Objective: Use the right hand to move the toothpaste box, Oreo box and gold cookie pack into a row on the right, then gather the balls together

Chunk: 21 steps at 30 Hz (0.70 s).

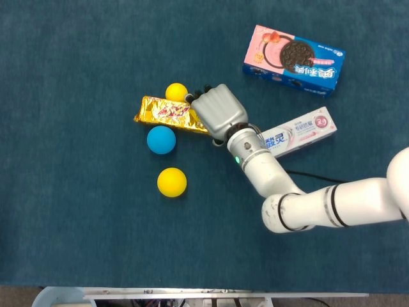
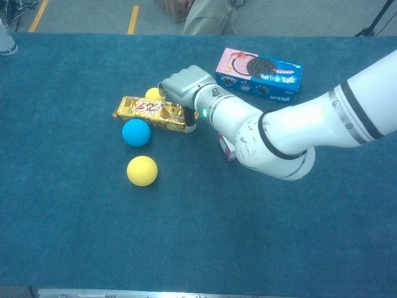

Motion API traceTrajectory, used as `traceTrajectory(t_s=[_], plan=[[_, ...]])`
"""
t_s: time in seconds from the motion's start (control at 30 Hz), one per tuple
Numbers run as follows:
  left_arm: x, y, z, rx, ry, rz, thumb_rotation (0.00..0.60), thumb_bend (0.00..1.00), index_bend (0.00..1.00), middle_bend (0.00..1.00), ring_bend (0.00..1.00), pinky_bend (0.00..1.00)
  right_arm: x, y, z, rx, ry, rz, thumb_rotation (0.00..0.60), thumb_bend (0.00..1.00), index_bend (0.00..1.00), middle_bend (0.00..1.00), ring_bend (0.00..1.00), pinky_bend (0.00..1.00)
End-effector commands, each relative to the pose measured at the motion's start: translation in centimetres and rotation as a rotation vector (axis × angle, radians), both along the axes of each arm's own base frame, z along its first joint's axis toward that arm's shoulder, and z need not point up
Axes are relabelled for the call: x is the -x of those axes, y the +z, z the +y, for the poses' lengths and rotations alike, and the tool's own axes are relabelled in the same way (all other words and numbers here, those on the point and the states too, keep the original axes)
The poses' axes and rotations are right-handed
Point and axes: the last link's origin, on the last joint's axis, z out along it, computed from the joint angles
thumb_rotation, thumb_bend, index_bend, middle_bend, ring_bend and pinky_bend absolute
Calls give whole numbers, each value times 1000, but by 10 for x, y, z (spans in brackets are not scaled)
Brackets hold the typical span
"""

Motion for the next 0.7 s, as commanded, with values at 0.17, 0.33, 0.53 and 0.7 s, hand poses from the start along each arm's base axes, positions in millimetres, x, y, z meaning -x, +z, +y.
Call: traceTrajectory(t_s=[0.17,0.33,0.53,0.7], plan=[[1,1,-2,1,6,-2,600,314,80,201,26,74,0,-3,-3,14,-20,4,600,73,189,311,249,609],[0,0,-2,8,4,-4,600,314,80,201,26,74,-3,-7,-2,27,-24,0,600,110,205,319,266,633],[0,1,-3,10,5,-5,600,314,81,202,26,74,-6,-12,0,32,-31,2,600,125,217,325,274,645],[1,1,-3,12,9,-9,600,314,81,203,26,74,-7,-17,2,40,-32,3,600,173,243,333,293,664]])
